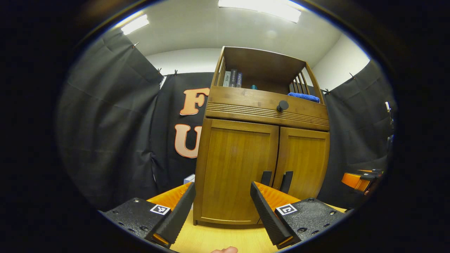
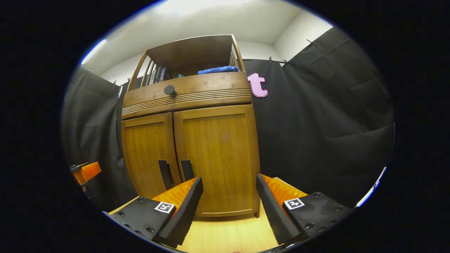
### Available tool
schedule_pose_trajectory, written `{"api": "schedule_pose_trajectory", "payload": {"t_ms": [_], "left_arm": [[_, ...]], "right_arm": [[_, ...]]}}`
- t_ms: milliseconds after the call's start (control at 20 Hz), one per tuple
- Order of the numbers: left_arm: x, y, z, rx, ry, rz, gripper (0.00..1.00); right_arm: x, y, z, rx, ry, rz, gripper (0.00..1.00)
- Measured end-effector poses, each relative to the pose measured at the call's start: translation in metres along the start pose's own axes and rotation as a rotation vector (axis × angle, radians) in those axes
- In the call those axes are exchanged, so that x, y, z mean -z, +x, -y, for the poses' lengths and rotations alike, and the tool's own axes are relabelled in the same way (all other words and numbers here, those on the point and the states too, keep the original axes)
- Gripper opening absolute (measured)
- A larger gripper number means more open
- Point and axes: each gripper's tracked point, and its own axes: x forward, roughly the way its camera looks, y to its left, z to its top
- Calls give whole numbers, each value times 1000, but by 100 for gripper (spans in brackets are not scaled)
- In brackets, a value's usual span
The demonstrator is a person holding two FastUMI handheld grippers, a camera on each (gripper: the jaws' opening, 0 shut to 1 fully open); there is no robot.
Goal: Open the right door of the double-door shoe cabinet with the right hand, and open the left door with the left hand.
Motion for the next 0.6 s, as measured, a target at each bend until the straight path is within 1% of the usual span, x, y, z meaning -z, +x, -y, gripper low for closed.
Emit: {"api": "schedule_pose_trajectory", "payload": {"t_ms": [50, 100, 150, 250, 300, 350, 400, 450, 550, 600], "left_arm": [[-1, 0, 1, 1, -1, 1, 94], [-1, 0, 0, 1, -2, 1, 94], [0, 0, -1, -1, 0, 1, 94], [-1, 0, -1, -5, 0, 2, 94], [-1, 0, -1, -6, -1, 3, 98], [-1, 0, -1, -7, -1, 3, 94], [-1, 0, -2, -9, 0, 3, 98], [-1, 0, -2, -10, 2, 1, 94], [0, 0, -3, -19, -2, -1, 94], [-1, 0, -4, -24, -6, -2, 98]], "right_arm": [[0, 0, 0, -1, 1, -1, 98], [1, 0, 0, -1, 2, -2, 98], [1, 0, 0, -3, 4, -3, 89], [0, 0, -1, -6, 10, -2, 89], [-2, 0, -3, -12, 14, 3, 89], [-2, 0, -5, -20, 15, 5, 89], [-2, 2, -9, -27, 11, 9, 89], [-3, 4, -13, -37, 4, 11, 89], [-4, 12, -22, -56, 4, 5, 89], [-6, 17, -30, -71, 16, 7, 89]]}}
